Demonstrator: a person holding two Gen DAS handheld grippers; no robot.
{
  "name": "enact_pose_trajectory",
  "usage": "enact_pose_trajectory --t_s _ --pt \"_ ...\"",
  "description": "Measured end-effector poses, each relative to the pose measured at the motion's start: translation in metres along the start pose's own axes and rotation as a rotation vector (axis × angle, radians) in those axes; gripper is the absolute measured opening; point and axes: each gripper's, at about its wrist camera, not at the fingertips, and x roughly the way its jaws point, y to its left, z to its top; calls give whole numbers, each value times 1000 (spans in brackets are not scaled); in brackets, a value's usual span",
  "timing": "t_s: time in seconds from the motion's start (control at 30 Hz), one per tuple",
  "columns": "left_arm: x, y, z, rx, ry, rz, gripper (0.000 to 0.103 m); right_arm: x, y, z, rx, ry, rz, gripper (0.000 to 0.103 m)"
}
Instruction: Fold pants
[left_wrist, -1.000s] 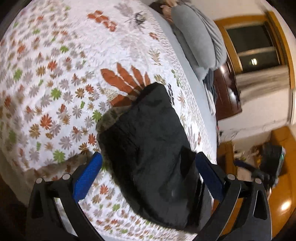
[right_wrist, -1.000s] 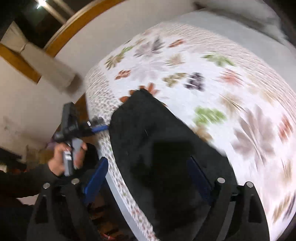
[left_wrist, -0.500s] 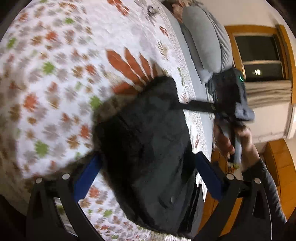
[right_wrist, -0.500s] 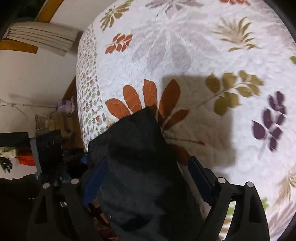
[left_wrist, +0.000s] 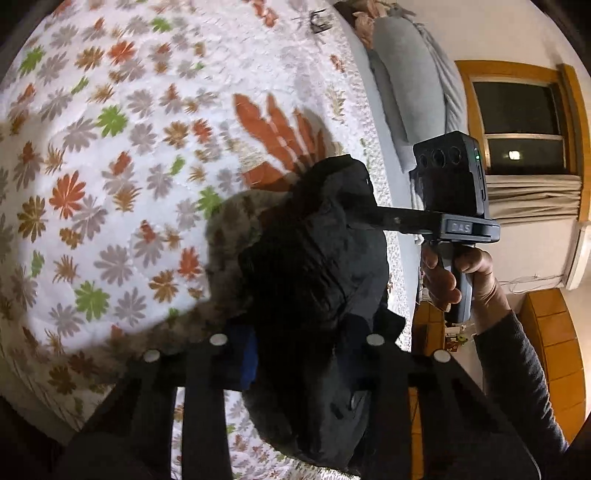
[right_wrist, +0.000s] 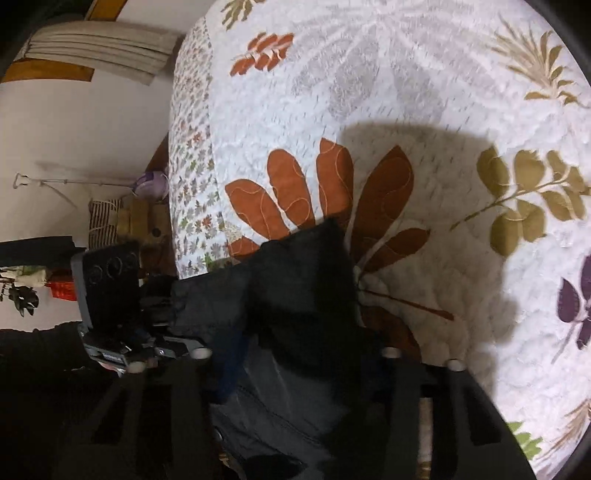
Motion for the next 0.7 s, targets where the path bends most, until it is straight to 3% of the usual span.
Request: enact_pose_trajectory --t_s 0.13,0.43,0.7 --pt "-4 -22 1 62 -20 -16 29 -24 13 -11 -30 -46 -15 30" --pt "-20 -84 -11 191 -36 -61 28 -79 50 -44 -57 -121 -110 28" --pt "-25 -157 -34 351 -34 -119 28 -149 77 -104 -39 -257 -165 28"
